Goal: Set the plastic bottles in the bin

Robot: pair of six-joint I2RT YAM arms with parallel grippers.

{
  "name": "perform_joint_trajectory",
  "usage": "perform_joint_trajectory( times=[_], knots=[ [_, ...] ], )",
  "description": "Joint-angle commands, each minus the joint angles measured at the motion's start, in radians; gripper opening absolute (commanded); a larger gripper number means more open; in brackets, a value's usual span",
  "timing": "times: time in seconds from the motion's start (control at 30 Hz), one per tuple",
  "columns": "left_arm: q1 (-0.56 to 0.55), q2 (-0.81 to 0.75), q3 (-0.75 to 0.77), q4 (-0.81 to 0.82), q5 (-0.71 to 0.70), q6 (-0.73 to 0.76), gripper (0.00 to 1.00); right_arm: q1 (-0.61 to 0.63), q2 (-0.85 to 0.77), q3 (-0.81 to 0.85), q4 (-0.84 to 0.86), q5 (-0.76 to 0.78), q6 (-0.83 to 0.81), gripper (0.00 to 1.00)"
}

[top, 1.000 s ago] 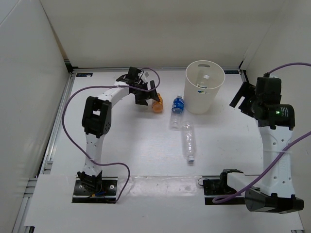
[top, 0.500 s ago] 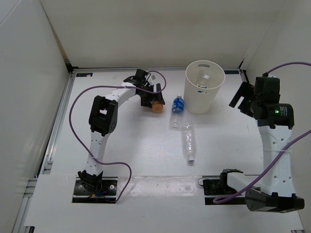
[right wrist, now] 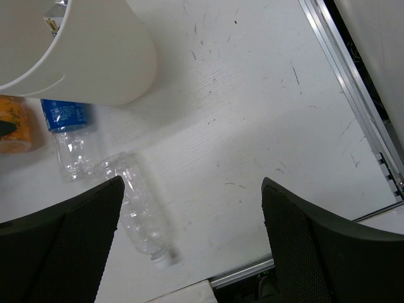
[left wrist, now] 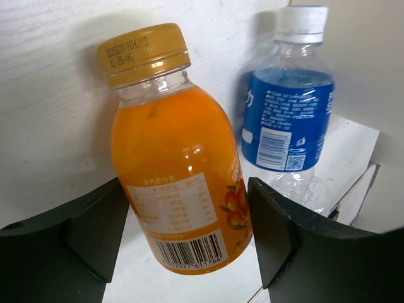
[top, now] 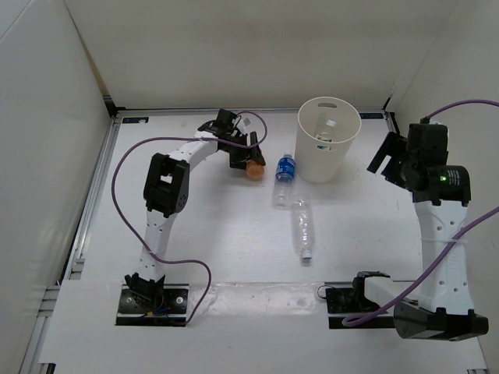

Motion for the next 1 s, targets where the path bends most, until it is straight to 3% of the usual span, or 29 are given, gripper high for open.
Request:
perform_joint_trajectory(
  times=[0.0, 0.2, 0.37, 0.47, 0.53, 0.63, 0.77, 0.97],
  knots=[
    [0.019, -0.035, 0.042, 0.059, 0.049, -0.015, 0.70, 0.004, 0.012, -0.008, 0.023, 0.002, 0.005, 0.90],
    [0.088, -0.069, 0.162, 0.123, 0.058, -0.068, 0.57, 0.034, 0.027, -0.013, 0.035, -0.011, 0.019, 0.90],
    [0.131, -0.102, 0.351, 0.199, 0.050, -0.159, 0.56, 0.036, 0.027, -0.028, 0.043, -0.031, 0.031, 0.90],
    [0.127, -0.113, 0.413, 0.353, 0.076, -0.233, 0.55, 0.034, 0.024, -0.034, 0.046, -0.036, 0.039, 0.90],
    [0.108, -0.127, 0.414, 0.545, 0.102, -0.278, 0.53, 0.037, 0.022, -0.037, 0.044, -0.039, 0.045, 0.90],
    [0.061, -0.127, 0.452, 0.672, 0.134, -0.353, 0.51, 0.036, 0.013, -0.039, 0.041, -0.042, 0.047, 0.90],
    [-0.034, -0.073, 0.597, 0.679, 0.191, -0.367, 0.51, 0.034, 0.002, -0.040, 0.038, -0.039, 0.047, 0.90],
    [-0.160, -0.084, 0.504, 0.699, 0.234, -0.360, 0.49, 0.037, -0.014, -0.049, 0.035, -0.027, 0.042, 0.90]
  ],
)
